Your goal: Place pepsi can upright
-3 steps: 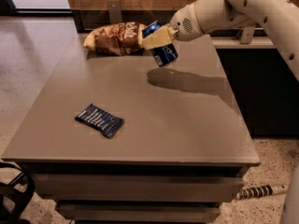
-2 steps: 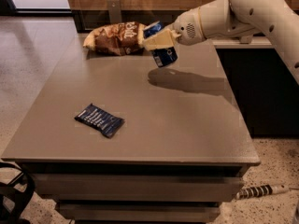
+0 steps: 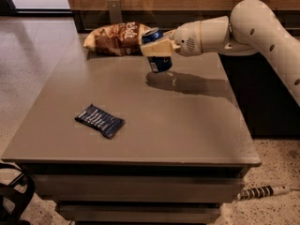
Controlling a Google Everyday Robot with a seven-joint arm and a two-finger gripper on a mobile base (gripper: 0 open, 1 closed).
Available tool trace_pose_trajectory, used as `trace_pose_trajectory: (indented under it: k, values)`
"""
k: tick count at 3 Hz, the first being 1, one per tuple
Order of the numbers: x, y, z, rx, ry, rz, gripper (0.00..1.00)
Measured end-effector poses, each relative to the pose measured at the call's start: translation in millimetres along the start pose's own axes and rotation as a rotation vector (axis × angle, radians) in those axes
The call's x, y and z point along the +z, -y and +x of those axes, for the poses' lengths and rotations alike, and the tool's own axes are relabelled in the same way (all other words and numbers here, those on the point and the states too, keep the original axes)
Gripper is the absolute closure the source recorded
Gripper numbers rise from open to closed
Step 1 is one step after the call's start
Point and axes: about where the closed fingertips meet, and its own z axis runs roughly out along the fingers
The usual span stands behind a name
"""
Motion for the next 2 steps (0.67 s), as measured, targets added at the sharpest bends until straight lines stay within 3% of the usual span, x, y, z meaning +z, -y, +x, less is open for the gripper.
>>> trace_pose_trajectory:
  k: [2]
  values:
    - [14.8,-9.9,6.4,-0.011,0.134,-0.046,1.00]
